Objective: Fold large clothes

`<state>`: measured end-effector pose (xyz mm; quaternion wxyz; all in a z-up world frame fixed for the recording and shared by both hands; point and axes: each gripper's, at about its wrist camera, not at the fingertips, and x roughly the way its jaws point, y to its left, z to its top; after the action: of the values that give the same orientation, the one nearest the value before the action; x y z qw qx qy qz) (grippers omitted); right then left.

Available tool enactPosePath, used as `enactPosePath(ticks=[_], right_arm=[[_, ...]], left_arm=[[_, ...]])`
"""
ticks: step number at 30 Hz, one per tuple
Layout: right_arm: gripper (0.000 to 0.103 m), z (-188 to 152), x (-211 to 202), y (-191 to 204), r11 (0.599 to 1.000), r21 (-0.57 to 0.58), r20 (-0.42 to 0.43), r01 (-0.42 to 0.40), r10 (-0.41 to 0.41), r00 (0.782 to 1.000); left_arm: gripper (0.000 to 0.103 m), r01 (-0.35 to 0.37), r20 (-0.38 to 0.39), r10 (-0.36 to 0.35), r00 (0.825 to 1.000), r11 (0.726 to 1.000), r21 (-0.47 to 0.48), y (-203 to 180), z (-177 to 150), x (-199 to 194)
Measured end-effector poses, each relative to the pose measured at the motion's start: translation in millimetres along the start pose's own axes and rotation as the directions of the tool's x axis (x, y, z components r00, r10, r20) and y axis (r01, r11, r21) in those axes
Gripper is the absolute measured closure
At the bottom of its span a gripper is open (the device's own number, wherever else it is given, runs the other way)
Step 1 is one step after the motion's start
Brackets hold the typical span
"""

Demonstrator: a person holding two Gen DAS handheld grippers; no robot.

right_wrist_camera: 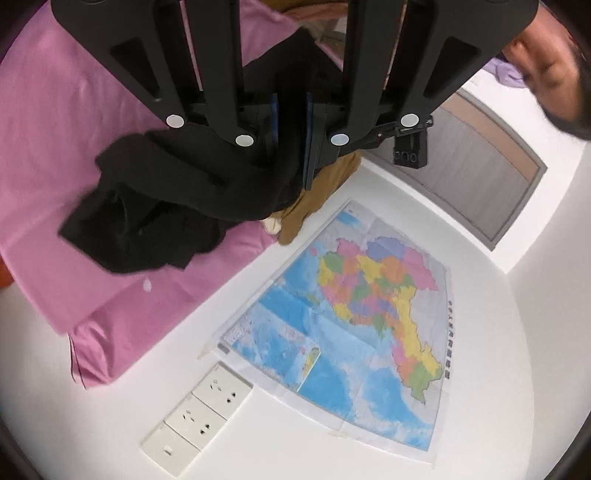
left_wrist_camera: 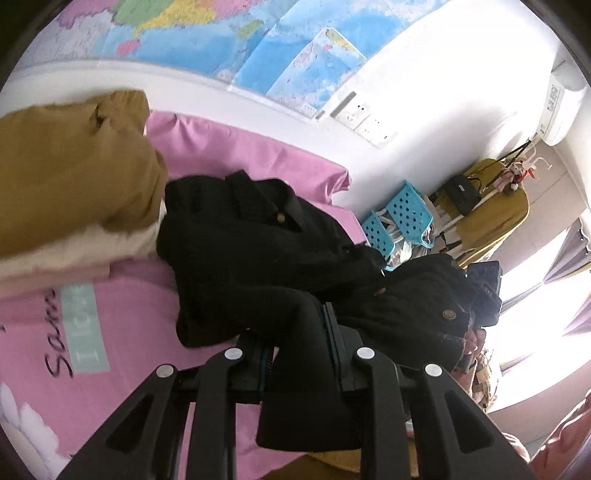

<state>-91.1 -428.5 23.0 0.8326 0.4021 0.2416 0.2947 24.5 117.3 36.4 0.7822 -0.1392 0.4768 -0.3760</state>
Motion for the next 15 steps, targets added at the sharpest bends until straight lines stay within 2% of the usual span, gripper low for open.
enactPosePath(ticks=[7,15], right_arm=[[0.093,46.5,28.7,-10.4,0.999,0.049,0.019,0.009,-0.01,1.0],[0.093,87.2,64.9,-44.5,0.987,0.149,0.008,0.053,-0.055,0.998]], left_arm=[[0.079,-0.019,-0.005,0.019,1.0,1.0,-0.011,2.3,46.7,8.3],[0.08,-0.064,-0.049,0.059,0.997,0.994,-0.087,21.1,105.6,34.8]])
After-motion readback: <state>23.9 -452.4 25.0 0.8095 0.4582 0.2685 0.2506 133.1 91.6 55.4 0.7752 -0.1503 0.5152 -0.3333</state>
